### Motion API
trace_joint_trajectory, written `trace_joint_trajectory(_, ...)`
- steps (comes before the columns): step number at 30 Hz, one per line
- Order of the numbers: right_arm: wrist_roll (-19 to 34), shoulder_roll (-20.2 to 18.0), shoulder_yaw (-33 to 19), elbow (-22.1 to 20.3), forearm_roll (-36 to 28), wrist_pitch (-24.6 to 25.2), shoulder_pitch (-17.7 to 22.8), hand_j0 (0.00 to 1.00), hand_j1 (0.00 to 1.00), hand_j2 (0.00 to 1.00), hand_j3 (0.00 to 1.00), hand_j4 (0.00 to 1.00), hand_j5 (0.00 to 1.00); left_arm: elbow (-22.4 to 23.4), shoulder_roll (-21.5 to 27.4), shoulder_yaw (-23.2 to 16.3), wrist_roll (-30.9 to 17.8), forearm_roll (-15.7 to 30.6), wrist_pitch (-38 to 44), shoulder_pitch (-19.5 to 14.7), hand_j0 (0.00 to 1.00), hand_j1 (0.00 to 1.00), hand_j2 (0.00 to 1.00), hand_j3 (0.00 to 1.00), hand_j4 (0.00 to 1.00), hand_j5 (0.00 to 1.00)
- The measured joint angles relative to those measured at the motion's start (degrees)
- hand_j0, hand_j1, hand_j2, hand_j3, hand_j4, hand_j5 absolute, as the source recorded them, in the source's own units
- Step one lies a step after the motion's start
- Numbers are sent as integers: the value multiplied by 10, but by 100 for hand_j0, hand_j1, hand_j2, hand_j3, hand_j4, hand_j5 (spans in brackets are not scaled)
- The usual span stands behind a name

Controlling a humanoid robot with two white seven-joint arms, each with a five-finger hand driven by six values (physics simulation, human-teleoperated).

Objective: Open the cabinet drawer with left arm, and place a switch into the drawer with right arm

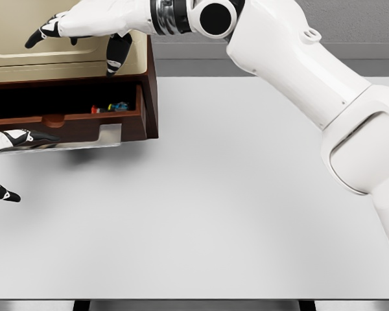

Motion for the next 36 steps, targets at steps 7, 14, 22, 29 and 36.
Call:
trace_joint_trajectory(7, -1, -6, 1, -24, 15, 4, 3, 100, 100, 100, 100, 100, 100, -9, 1, 8, -1, -1, 0, -1, 100, 100, 100, 100, 100, 100)
trace_joint_trajectory(14, -6, -118, 0, -156, 11, 5, 11, 100, 100, 100, 100, 100, 100, -27, 1, 20, -4, -5, 0, -2, 100, 100, 100, 100, 100, 100)
trace_joint_trajectory(22, -8, -327, 8, -326, -5, 5, 75, 100, 100, 100, 100, 100, 100, -36, -16, 58, -24, -8, 0, -12, 100, 100, 100, 100, 100, 100)
trace_joint_trajectory(29, -9, -435, 22, -373, -3, 5, 105, 100, 100, 100, 100, 100, 100, -37, -47, 75, -59, -11, 0, -47, 100, 100, 100, 100, 100, 100)
trace_joint_trajectory(36, -16, -490, 34, -395, -4, 5, 116, 100, 100, 100, 100, 100, 100, -37, -94, 75, -66, -31, -1, -60, 100, 100, 100, 100, 100, 100)
